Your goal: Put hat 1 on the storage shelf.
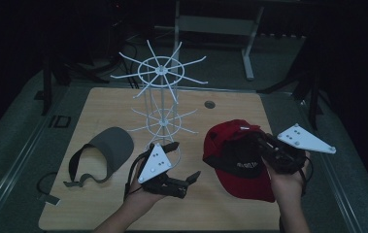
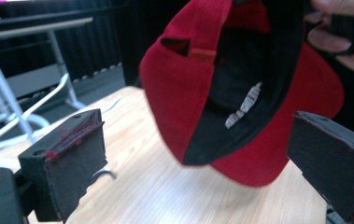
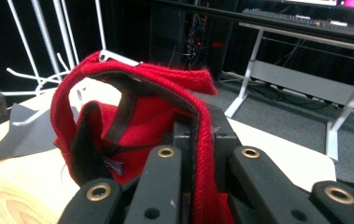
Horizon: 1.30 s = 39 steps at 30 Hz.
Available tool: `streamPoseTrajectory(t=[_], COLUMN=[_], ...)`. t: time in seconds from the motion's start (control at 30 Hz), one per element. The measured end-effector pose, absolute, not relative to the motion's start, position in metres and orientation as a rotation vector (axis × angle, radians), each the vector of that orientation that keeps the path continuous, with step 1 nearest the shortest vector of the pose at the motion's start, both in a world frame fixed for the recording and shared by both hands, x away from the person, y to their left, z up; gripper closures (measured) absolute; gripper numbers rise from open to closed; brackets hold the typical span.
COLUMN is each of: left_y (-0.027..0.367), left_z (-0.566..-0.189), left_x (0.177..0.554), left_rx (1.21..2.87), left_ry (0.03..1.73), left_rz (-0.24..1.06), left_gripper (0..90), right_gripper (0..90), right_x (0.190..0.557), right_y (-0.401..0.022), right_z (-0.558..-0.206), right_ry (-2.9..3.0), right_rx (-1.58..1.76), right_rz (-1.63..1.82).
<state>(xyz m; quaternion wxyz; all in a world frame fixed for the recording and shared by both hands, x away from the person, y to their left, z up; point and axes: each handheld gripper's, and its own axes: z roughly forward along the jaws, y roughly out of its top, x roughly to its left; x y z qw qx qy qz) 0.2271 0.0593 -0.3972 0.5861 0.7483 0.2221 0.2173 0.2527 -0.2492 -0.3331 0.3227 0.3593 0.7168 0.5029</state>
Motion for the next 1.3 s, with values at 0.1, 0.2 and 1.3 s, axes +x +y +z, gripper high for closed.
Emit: streamPoseTrajectory(t=[0.1, 0.2, 1.3], left_y=[0.053, 0.045, -0.009], left_z=[-0.392, -0.387, -0.375], left_x=[0.228, 0.233, 0.268], left_rx=[1.746, 1.752, 1.815], left_ry=[0.480, 0.473, 0.535], left_rz=[0.522, 0.531, 0.554], left_gripper=[5.9, 6.2, 79.8], right_gripper=[85.6, 85.6, 85.5], right_x=[0.248, 0.243, 0.227], right_y=[-0.249, -0.247, -0.247], right_z=[-0.330, -0.326, -0.328], right_ry=[1.886, 1.891, 1.931], right_rx=[0.932, 0.915, 0.865], right_rz=[1.346, 1.368, 1.462])
